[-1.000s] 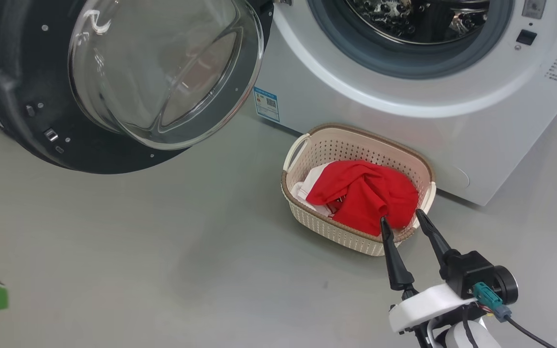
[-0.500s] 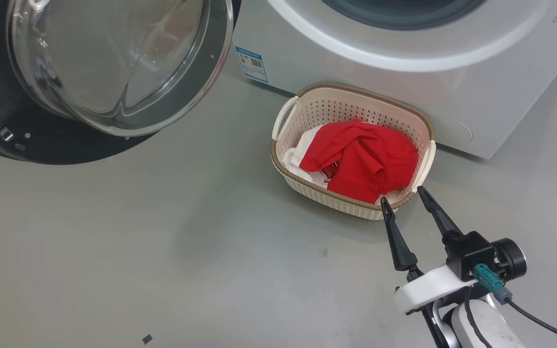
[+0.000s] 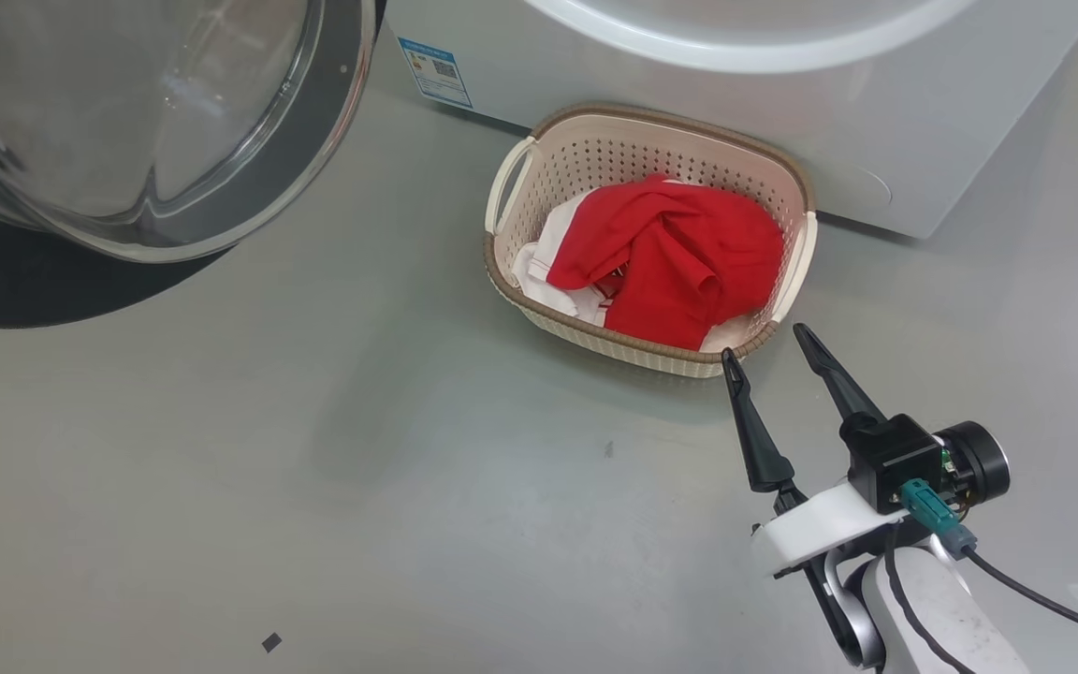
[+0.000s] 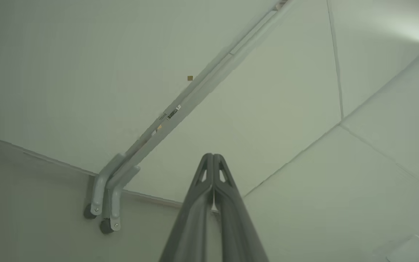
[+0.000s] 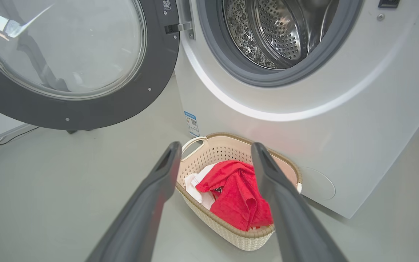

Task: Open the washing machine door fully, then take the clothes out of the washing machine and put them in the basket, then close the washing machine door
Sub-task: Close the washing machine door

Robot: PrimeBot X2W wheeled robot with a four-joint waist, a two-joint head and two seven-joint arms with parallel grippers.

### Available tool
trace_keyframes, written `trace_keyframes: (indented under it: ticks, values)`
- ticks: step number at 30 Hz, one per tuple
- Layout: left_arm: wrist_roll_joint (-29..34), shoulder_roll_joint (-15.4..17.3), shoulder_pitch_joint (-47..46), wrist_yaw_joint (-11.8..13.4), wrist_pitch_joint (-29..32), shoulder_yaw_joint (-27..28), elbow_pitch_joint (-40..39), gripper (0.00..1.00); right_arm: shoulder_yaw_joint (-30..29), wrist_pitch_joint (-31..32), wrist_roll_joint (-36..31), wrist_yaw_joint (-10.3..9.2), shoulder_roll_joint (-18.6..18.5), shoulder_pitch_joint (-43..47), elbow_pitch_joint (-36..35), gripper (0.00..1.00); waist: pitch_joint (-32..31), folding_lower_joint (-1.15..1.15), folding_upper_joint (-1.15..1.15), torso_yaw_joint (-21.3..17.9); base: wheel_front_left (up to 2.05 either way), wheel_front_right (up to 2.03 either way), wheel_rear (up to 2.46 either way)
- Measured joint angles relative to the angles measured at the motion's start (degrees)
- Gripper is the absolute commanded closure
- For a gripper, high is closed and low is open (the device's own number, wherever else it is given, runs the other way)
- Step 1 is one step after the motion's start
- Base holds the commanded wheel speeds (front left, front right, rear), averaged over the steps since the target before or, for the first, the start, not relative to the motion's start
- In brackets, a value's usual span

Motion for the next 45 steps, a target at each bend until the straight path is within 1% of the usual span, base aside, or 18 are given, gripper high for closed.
trace_keyframes:
  ticks: [3,5,7,10,13,15,19,24,25,32,34,42,45]
  values:
    - [-5.1,0.5,-4.1,0.1,4.8,2.2,4.8,1.0,0.2,0.0,-0.2,-0.11,0.0,-0.5,0.0,0.0,0.7,0.0,0.0,-0.8,0.0,0.0,0.0]
    - [-7.0,1.5,-5.5,1.2,8.1,3.0,7.5,1.0,0.4,0.0,-0.3,-0.12,0.0,-0.8,0.1,0.0,1.2,0.0,0.0,-1.4,0.0,0.0,0.0]
    - [-7.1,2.9,-5.8,2.4,10.8,2.8,9.8,1.0,0.5,0.0,-0.4,-0.13,0.1,-1.2,0.2,0.0,1.6,0.0,0.0,-2.0,0.0,0.0,0.0]
    - [-7.4,4.4,-7.1,5.3,13.0,3.9,13.3,1.0,0.7,0.0,-0.6,-0.14,0.2,-1.7,0.3,0.0,2.4,0.0,0.0,-2.8,0.0,0.0,0.0]
    - [-9.0,5.2,-9.2,6.7,15.6,4.1,15.5,1.0,0.9,0.0,-0.6,-0.24,0.3,-2.1,0.5,0.0,3.0,0.0,0.0,-3.6,0.0,0.0,0.0]
    - [-9.2,5.6,-10.3,7.4,17.5,3.8,16.6,1.0,0.9,0.0,-0.6,-0.57,0.4,-2.5,0.5,0.0,3.4,0.0,0.0,-4.2,0.0,0.0,0.0]
    - [-9.6,6.3,-11.8,8.4,20.1,3.3,18.9,1.0,1.0,0.0,-0.6,-0.59,0.5,-2.9,0.8,0.0,4.0,0.0,0.0,-5.3,0.0,0.0,0.0]
    - [-10.1,6.4,-13.7,9.4,22.6,2.5,21.5,1.0,0.7,-0.1,-0.6,-0.75,0.5,-3.0,1.1,0.0,4.5,0.0,0.0,-6.3,0.0,0.0,0.0]
    - [-10.2,6.4,-14.3,9.7,23.0,2.5,22.0,1.0,0.6,-0.1,-0.6,-1.15,0.5,-3.0,1.2,0.0,4.6,0.0,0.0,-6.4,0.0,0.0,0.0]
    - [-10.8,6.3,-16.5,10.2,26.2,1.3,24.6,1.0,0.6,-0.4,-0.6,-1.14,0.6,-3.6,1.5,0.0,4.6,0.0,0.0,-6.7,0.0,0.0,0.0]
    - [-12.1,6.3,-17.2,10.2,27.8,1.4,25.0,1.0,0.6,-0.4,-0.6,-1.14,0.6,-3.7,1.5,0.0,4.6,0.0,0.0,-6.8,0.0,0.0,0.0]
    - [-12.3,6.1,-17.7,8.7,33.2,-1.6,26.8,1.0,0.6,-0.5,-0.6,-1.23,0.7,-3.8,2.0,0.0,4.4,0.0,0.0,-6.9,0.0,0.0,0.0]
    - [-12.1,6.2,-17.7,8.1,34.3,-2.1,27.1,1.0,0.6,-0.5,-0.6,-1.66,0.8,-3.8,2.2,0.0,4.2,0.0,0.0,-6.9,0.0,0.0,0.0]
